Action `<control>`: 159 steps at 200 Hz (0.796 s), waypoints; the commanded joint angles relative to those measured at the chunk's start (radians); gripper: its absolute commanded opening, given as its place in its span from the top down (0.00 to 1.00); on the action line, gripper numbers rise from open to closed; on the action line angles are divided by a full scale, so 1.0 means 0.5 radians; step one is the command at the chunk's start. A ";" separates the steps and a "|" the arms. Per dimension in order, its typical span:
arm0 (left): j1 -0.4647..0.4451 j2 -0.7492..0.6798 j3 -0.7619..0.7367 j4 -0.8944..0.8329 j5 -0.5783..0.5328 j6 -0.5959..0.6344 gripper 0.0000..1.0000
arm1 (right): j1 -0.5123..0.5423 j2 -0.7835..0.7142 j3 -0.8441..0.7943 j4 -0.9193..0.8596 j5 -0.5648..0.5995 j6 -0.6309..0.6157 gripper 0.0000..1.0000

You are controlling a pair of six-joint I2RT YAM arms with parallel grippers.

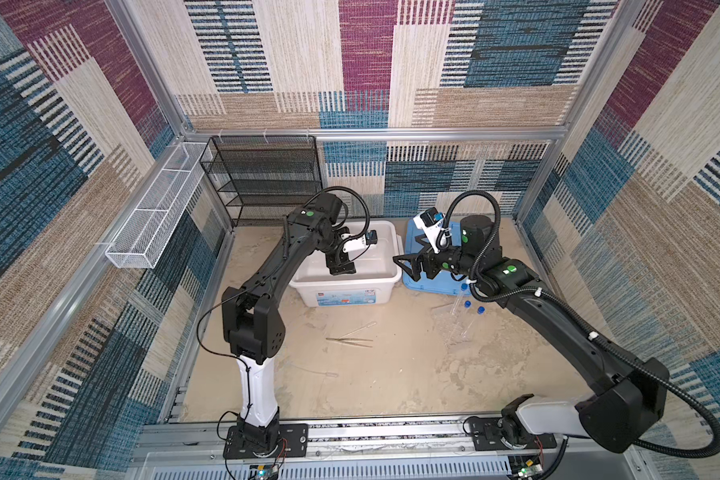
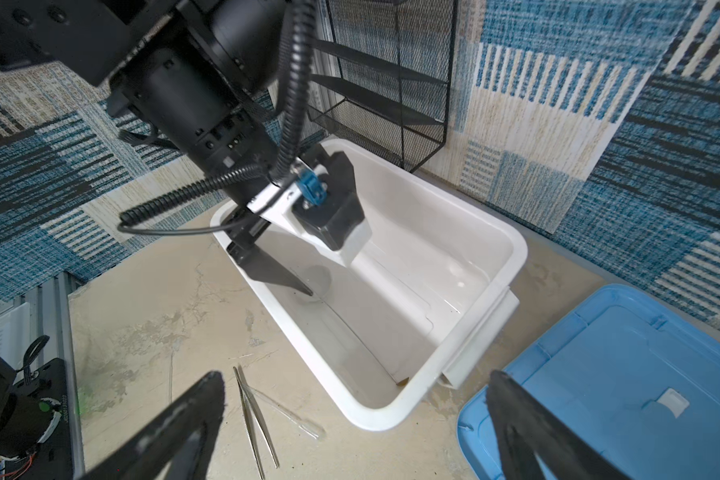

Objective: Organize the chemistry lab equipment
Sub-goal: 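Lift the left gripper out of the tub toward the tweezers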

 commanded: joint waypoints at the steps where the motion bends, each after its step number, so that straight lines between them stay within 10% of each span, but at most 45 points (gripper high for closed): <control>1: -0.033 -0.157 -0.087 0.090 -0.010 -0.107 0.01 | 0.002 -0.135 -0.097 0.177 0.069 0.074 0.01; 73: -0.296 -0.776 -0.553 0.479 -0.051 -0.438 0.01 | 0.002 -0.474 -0.443 0.250 0.040 0.122 0.01; 133: -0.391 -1.336 -1.159 1.010 -0.014 -1.605 0.01 | 0.002 -0.697 -0.764 0.357 -0.097 0.049 0.01; 159: -0.425 -1.539 -1.401 1.036 0.157 -1.674 0.01 | 0.002 -0.688 -0.844 0.427 -0.154 0.010 0.01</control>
